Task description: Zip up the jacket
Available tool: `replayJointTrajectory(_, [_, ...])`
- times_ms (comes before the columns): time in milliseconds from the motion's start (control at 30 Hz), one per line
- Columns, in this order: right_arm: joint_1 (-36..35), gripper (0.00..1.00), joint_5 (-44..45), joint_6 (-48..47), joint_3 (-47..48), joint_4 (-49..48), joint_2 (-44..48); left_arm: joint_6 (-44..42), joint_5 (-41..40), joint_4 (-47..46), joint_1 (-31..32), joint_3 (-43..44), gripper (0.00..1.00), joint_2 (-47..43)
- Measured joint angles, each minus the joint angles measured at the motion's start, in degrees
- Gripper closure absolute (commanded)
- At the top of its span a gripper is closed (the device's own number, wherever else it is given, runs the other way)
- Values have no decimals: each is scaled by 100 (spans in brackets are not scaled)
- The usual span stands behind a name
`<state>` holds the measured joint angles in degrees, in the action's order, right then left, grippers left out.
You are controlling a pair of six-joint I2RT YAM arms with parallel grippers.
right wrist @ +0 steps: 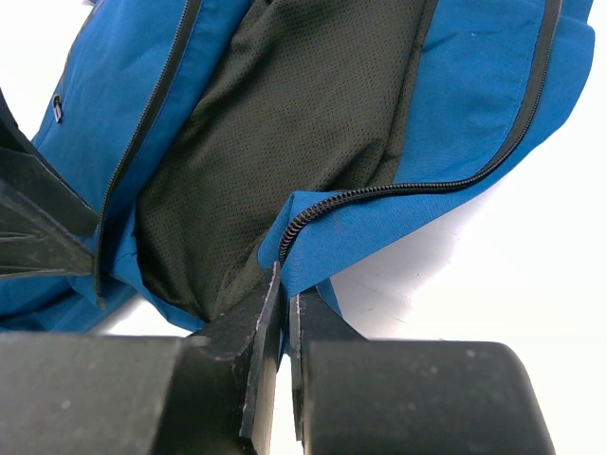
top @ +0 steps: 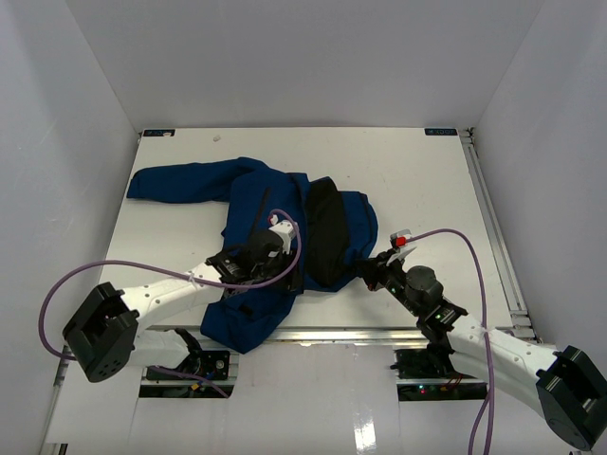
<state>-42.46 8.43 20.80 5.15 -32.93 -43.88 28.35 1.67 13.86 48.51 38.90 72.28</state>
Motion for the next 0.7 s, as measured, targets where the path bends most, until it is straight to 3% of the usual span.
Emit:
replayJointTrajectory(133, [0, 92, 3, -2, 0, 0, 0, 22, -10, -71, 0, 3, 64, 316])
replayJointTrajectory(300, [0, 92, 15, -2, 0, 0, -1, 81, -32, -176, 0, 6, 99, 563])
replayJointTrajectory(700, [0, 92, 21, -4, 0, -7, -67, 259, -308, -95, 14, 12, 100, 410])
